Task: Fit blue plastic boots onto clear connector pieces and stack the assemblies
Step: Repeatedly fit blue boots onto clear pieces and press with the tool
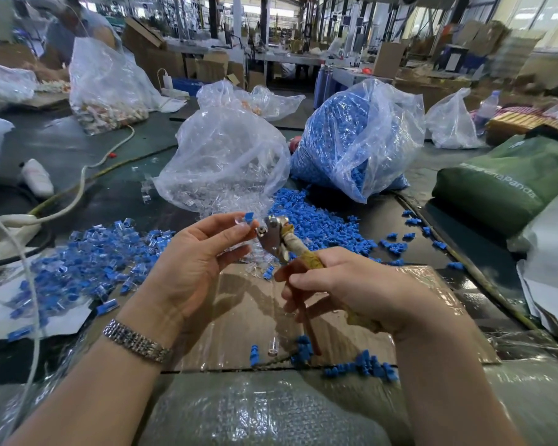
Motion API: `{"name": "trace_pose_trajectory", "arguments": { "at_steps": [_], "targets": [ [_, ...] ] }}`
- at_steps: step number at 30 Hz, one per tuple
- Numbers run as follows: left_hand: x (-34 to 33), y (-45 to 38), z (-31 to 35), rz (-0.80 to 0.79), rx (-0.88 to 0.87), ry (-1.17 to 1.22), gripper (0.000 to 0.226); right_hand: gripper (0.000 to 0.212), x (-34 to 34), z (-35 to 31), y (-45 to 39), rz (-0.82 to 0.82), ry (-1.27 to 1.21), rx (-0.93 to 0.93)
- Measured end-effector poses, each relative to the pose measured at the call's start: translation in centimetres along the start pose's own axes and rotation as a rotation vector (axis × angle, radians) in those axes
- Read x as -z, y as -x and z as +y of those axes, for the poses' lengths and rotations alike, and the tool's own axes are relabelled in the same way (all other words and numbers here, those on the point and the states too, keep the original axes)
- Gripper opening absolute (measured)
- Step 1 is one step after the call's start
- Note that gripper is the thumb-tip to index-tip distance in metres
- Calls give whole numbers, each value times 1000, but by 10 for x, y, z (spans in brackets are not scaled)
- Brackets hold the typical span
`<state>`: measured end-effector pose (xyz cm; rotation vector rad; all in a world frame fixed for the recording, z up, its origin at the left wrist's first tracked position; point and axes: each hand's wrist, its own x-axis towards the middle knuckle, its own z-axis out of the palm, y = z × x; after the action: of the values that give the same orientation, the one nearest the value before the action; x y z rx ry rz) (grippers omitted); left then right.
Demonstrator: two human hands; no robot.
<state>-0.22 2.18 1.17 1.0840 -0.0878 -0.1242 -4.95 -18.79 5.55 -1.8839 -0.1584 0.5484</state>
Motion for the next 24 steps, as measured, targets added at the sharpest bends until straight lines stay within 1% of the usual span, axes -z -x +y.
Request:
{"name": "trace_pose_trajectory", "arguments": {
  "at_steps": [3, 9, 14, 20, 24],
  "targets": [
    [-2, 0, -1, -4, -7, -35, 19, 29, -2, -3, 3, -10, 72, 1],
    [-3, 2, -3, -13, -27, -162, 21, 32, -6, -4, 2, 1, 162, -2],
    [-6, 6, -1, -28, -47, -223, 20, 36, -8, -2, -1, 27, 173, -8],
    [-7, 9, 0, -36, -26, -259, 41, 45, -12, 1, -3, 94, 234, -2],
    [-3, 5, -3, -59, -69, -312, 43, 47, -12, 1, -4, 91, 189, 0]
  ]
}}
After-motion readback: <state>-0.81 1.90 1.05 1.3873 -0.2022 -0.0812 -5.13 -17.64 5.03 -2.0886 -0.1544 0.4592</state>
